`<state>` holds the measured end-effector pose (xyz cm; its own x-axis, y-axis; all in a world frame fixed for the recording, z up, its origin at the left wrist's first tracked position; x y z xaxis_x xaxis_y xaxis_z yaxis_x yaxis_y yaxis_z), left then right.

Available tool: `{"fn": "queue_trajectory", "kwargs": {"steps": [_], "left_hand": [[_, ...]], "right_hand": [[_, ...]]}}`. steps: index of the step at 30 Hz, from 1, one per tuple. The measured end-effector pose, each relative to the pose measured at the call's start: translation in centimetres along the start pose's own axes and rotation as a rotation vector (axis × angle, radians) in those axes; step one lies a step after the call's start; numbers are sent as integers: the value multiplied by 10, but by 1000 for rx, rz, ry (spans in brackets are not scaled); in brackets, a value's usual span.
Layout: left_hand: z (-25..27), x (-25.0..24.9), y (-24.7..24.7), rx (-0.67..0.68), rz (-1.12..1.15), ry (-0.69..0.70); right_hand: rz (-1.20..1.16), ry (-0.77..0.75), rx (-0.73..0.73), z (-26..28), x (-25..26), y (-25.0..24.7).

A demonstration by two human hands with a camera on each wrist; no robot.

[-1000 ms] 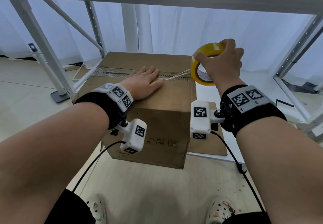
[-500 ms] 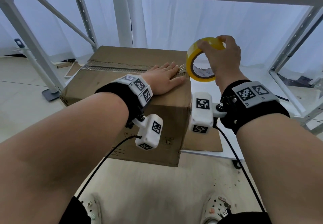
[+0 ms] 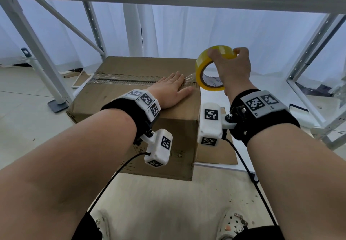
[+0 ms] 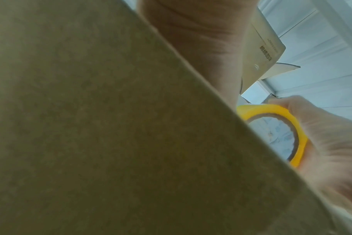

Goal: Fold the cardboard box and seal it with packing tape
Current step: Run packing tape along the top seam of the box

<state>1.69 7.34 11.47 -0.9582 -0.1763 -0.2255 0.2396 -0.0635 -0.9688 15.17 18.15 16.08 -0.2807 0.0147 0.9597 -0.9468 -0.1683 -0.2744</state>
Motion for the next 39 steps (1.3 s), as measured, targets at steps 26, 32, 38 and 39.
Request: {"fn": "queue_trajectory", "kwargs": {"steps": [26,32,38,39], "left_hand": [[-10,-5,-1,58,-38,16],[-15,-15,-5,98,-87,-30],[-20,-25,-4,118,-129,-84],[-20,-26,-4,112,-121,-81]], "right_hand": [[-293,232,19,-28,-60,-26],[-467,406,83,-40,-84,-10],[-392,394,72,-21,-72,-16],[-362,387,63,-22,-73,-20]]}}
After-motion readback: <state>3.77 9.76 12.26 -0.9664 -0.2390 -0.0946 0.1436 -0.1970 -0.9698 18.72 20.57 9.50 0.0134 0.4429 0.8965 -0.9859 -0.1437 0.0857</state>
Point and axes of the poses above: each hand's wrist, its own z-axis away from the middle knuckle, its own y-axis out of the palm, x = y × z, the point moved 4 cm from there along -z, towards the middle knuckle, and after that the axes turned 10 degrees about y, right-handed, at the moved point
